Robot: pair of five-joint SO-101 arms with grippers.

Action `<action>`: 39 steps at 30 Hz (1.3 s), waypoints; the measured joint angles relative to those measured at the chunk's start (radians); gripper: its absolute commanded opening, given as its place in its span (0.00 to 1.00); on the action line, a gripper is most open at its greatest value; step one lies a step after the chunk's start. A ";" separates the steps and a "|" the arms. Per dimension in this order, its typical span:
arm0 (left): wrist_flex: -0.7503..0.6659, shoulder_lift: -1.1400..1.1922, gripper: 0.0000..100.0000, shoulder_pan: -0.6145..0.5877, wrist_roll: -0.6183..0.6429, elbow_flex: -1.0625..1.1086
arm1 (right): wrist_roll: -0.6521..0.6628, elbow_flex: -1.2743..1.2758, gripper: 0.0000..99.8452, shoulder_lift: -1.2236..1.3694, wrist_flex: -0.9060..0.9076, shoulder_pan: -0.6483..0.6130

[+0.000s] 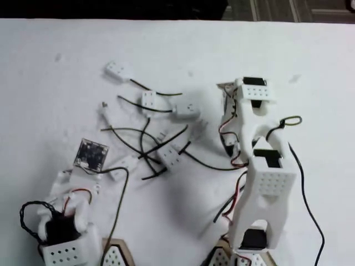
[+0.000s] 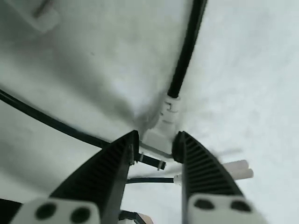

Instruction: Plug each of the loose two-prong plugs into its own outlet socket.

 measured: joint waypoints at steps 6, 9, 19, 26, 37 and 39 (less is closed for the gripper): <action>0.000 0.000 0.02 0.000 0.000 0.000 | 0.038 -0.023 0.02 -0.009 0.005 0.000; 0.000 0.000 0.02 0.000 0.000 0.000 | 0.049 -0.023 0.02 -0.049 0.003 -0.006; 0.000 0.000 0.02 0.000 0.000 0.000 | 0.052 -0.023 0.07 -0.060 0.032 -0.035; 0.000 0.000 0.02 0.000 0.000 0.000 | 0.012 -0.028 0.08 0.032 0.032 -0.078; 0.000 0.000 0.02 0.000 0.000 0.000 | -0.060 -0.034 0.15 0.048 0.032 -0.118; 0.000 0.000 0.02 0.000 0.000 0.000 | -0.064 -0.032 0.13 0.048 0.032 -0.129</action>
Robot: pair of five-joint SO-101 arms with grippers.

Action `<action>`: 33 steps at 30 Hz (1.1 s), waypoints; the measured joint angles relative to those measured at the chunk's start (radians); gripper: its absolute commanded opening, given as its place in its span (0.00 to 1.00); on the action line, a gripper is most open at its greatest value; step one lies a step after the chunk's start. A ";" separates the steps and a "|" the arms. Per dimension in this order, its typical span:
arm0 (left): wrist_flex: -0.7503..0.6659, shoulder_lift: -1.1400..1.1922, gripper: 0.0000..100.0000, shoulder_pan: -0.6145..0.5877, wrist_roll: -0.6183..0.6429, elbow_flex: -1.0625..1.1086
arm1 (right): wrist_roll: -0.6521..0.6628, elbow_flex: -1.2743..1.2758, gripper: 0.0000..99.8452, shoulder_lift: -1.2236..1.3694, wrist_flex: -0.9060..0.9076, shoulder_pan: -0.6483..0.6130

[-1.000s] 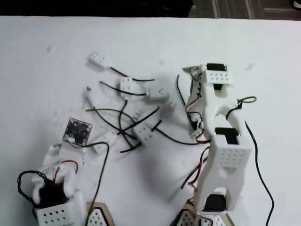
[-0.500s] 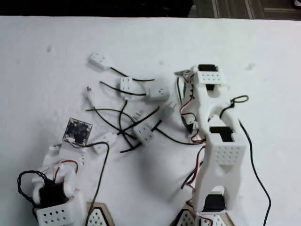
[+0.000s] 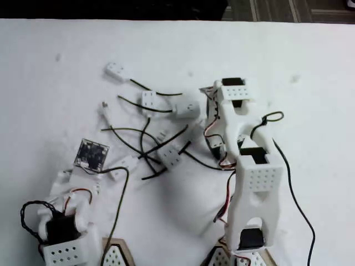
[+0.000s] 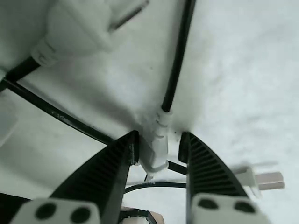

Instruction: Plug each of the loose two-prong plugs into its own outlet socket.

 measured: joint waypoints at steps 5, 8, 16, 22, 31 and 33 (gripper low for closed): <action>0.000 0.000 0.02 0.000 0.000 0.000 | 0.000 0.000 0.04 0.000 0.000 -0.023; 0.000 0.000 0.02 0.000 0.000 0.000 | -0.002 -0.002 0.02 0.000 0.000 -0.025; 0.000 0.000 0.02 0.000 0.000 0.000 | -0.002 -0.002 0.02 -0.002 0.026 -0.026; 0.000 0.000 0.02 0.000 0.000 0.000 | 0.017 0.015 0.02 -0.144 0.035 -0.026; 0.000 0.000 0.02 -0.006 0.000 0.000 | 0.074 0.281 0.02 -0.658 0.037 -0.104; 0.000 0.000 0.02 -0.006 0.000 0.000 | 0.074 0.339 0.02 -0.773 0.037 -0.152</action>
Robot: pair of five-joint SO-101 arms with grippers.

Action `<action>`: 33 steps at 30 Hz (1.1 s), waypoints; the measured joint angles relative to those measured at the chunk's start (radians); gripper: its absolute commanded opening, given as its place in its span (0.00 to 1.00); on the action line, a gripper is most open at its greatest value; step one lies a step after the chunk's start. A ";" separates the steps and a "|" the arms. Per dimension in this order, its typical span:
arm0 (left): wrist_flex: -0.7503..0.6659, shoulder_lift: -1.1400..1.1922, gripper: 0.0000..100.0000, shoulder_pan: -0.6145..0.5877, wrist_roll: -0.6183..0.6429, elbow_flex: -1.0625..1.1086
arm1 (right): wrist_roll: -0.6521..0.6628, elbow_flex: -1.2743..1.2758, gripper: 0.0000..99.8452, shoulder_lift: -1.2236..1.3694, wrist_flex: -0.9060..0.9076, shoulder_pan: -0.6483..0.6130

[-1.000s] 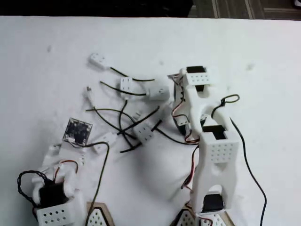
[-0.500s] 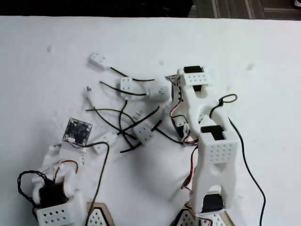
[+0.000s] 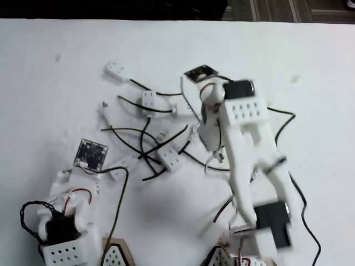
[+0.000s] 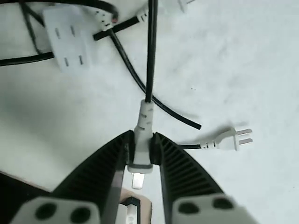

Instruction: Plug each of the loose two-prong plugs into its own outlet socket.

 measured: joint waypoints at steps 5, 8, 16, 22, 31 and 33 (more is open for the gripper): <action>0.000 0.002 0.02 -0.040 0.005 -0.026 | -0.055 0.152 0.02 -0.269 -0.063 -0.123; 0.000 0.002 0.02 -0.106 0.054 -0.055 | -0.100 0.256 0.02 -0.405 -0.118 -0.209; -0.068 0.003 0.02 -0.130 0.190 -0.166 | -0.232 0.477 0.02 -0.723 -0.302 -0.414; -0.103 0.000 0.02 -0.052 0.321 -0.273 | -0.292 0.540 0.02 -0.931 -0.388 -0.542; -0.103 0.000 0.02 0.184 0.462 -0.413 | -0.341 0.657 0.02 -1.148 -0.488 -0.680; -0.103 -0.002 0.02 0.255 0.465 -0.440 | -0.341 0.689 0.02 -1.188 -0.517 -0.710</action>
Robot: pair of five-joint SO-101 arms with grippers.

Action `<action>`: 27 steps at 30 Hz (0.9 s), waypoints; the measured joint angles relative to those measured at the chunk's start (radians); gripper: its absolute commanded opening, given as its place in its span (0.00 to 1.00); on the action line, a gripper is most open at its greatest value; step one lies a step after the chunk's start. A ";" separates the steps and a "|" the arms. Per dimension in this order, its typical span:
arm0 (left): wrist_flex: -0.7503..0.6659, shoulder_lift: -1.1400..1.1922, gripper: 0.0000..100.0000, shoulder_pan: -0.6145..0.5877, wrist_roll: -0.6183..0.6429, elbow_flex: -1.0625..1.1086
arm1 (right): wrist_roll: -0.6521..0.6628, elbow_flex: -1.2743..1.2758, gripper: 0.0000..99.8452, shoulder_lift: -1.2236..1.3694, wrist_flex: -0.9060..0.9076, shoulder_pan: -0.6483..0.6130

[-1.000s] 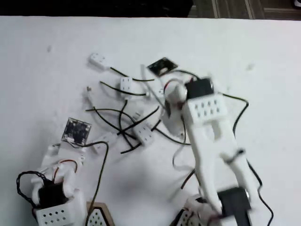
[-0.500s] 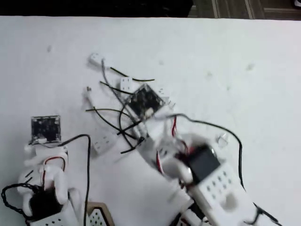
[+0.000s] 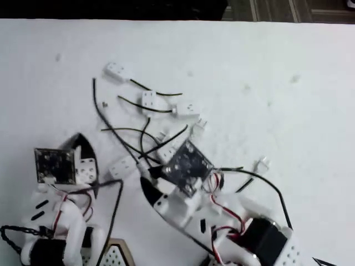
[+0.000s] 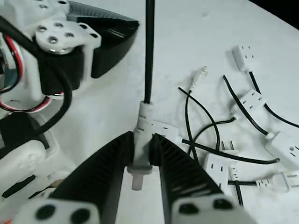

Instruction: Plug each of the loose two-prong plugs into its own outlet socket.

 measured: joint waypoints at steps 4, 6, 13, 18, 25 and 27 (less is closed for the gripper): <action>0.000 0.000 0.02 0.130 0.000 -0.031 | 0.000 0.069 0.02 -0.055 -0.058 -0.011; 0.000 0.000 0.02 0.180 0.000 -0.032 | 0.000 0.101 0.02 -0.061 -0.078 -0.012; 0.000 0.000 0.02 0.376 -0.005 -0.034 | 0.000 0.163 0.02 -0.061 -0.132 -0.017; 0.000 0.000 0.02 0.539 -0.084 -0.035 | -0.002 0.186 0.02 -0.061 -0.132 -0.017; 0.002 0.000 0.02 0.605 -0.106 -0.043 | -0.002 0.193 0.02 -0.064 -0.132 -0.017; 0.014 0.000 0.02 0.600 -0.106 -0.058 | -0.002 0.193 0.02 -0.064 -0.132 -0.017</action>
